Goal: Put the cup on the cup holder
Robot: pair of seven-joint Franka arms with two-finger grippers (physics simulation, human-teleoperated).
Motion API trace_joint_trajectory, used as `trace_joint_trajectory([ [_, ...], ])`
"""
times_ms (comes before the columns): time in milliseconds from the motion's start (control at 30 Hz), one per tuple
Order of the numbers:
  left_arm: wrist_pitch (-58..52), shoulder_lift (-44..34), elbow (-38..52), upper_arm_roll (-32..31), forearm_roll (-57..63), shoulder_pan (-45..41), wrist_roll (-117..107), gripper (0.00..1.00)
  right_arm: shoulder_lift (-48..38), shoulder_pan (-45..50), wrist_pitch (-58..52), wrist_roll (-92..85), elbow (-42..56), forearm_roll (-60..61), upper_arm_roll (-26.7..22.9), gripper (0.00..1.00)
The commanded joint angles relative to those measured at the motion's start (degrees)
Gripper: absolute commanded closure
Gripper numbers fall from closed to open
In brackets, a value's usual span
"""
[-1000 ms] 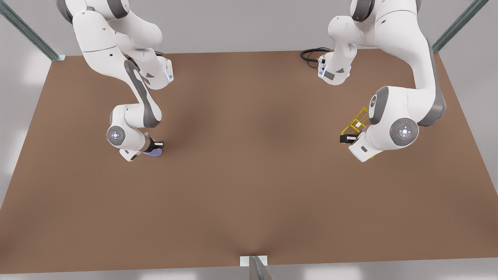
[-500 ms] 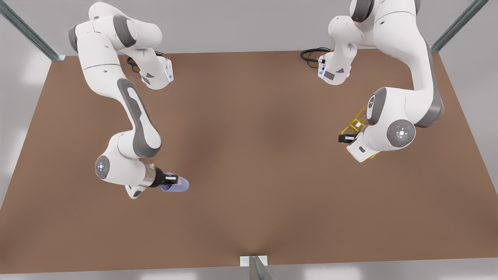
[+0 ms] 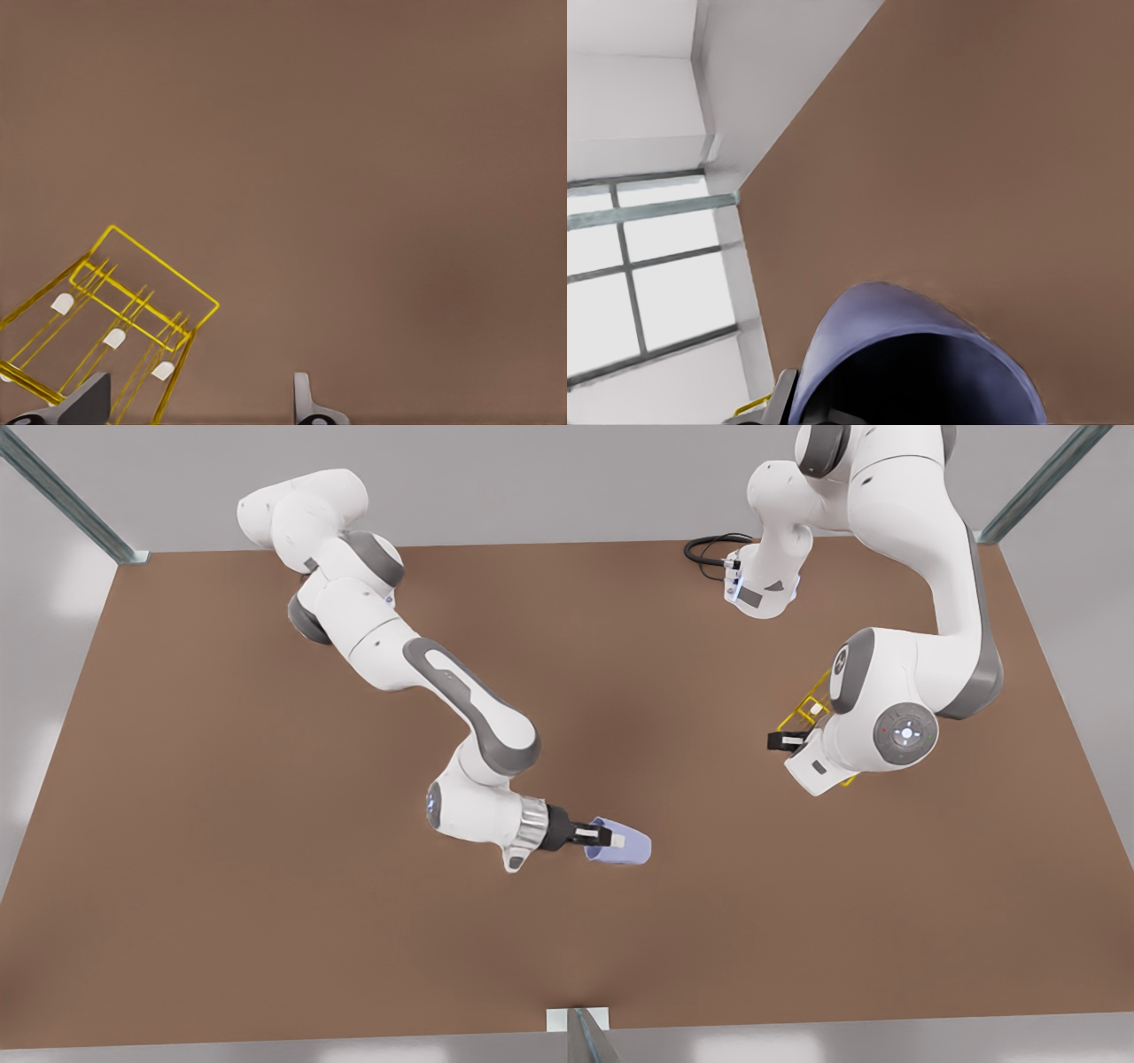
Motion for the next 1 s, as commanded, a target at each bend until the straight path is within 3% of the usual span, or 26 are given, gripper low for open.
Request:
trace_joint_trajectory([
  [0,-0.1,-0.1,0.0,0.0,0.1,0.0,-0.3,0.0,1.0,1.2,7.1,21.4,1.5,-0.1,2.1,0.79],
  [133,-0.1,0.4,0.0,0.0,0.1,0.0,-0.3,0.0,5.8,11.3,15.8,25.2,5.9,-0.1,3.6,0.79],
  [300,-0.2,0.4,0.0,0.0,0.1,-0.1,-0.3,0.0,8.0,17.2,20.0,25.2,6.1,-0.3,3.5,0.79],
  [433,-0.2,0.6,0.0,-0.1,0.1,-0.1,-0.4,0.0,10.5,17.9,20.7,24.4,6.1,-0.6,3.2,0.79],
  [500,-0.4,0.6,0.0,-0.1,0.1,-0.1,-0.4,0.0,12.0,19.0,20.7,24.3,6.1,-0.7,0.7,0.79],
  [867,-0.5,0.7,0.1,-0.1,0.1,-0.1,-0.4,0.0,15.0,20.0,20.8,22.9,6.2,-0.8,0.5,0.79],
  [900,-0.5,0.7,0.1,-0.1,0.1,-0.1,-0.4,0.0,15.0,20.0,20.7,23.0,6.2,-0.8,0.6,0.73],
  [933,-0.5,0.7,0.1,-0.1,0.1,-0.1,-0.4,0.0,15.0,20.0,20.7,22.9,6.1,-0.8,-0.1,0.0],
  [967,-0.5,0.7,0.1,-0.1,0.1,-0.1,-0.4,0.0,14.9,20.0,20.2,23.0,6.1,-0.8,-0.5,0.0],
])
